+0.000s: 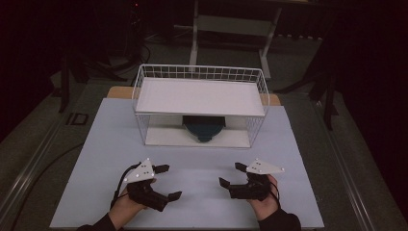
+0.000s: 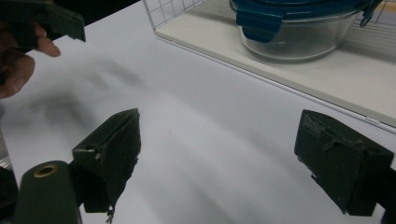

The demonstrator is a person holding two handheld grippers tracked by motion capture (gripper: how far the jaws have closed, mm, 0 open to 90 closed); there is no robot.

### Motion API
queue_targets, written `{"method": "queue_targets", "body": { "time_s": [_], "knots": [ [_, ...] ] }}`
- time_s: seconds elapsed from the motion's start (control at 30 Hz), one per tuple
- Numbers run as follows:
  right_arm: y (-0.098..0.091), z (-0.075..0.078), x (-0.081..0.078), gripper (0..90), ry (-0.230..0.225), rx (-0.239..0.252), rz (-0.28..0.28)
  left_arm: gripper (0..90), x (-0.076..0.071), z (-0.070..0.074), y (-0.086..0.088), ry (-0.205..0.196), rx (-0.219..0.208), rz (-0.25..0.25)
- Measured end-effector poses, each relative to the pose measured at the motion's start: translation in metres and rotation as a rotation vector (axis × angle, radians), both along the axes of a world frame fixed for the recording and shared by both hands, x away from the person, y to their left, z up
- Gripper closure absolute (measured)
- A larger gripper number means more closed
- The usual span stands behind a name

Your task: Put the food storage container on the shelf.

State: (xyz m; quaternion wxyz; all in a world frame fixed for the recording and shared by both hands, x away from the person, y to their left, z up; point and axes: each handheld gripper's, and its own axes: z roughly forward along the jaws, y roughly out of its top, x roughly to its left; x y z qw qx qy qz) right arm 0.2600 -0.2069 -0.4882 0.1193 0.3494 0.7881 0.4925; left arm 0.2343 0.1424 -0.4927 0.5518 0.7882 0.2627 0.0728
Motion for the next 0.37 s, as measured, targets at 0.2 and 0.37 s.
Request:
{"method": "queue_targets", "body": {
  "time_s": [0.2,0.37],
  "knots": [
    [-0.0085,-0.0055,-0.0032,14.6,0.01,-0.01,0.005,1.6,-0.0002,-0.0002,-0.0009,-0.004,0.006,-0.005],
    [-0.0095,-0.0071,-0.0015,14.6,0.014,-0.008,0.002,1.6,-0.0005,-0.0009,-0.0013,-0.005,0.007,-0.009]
  ]
}}
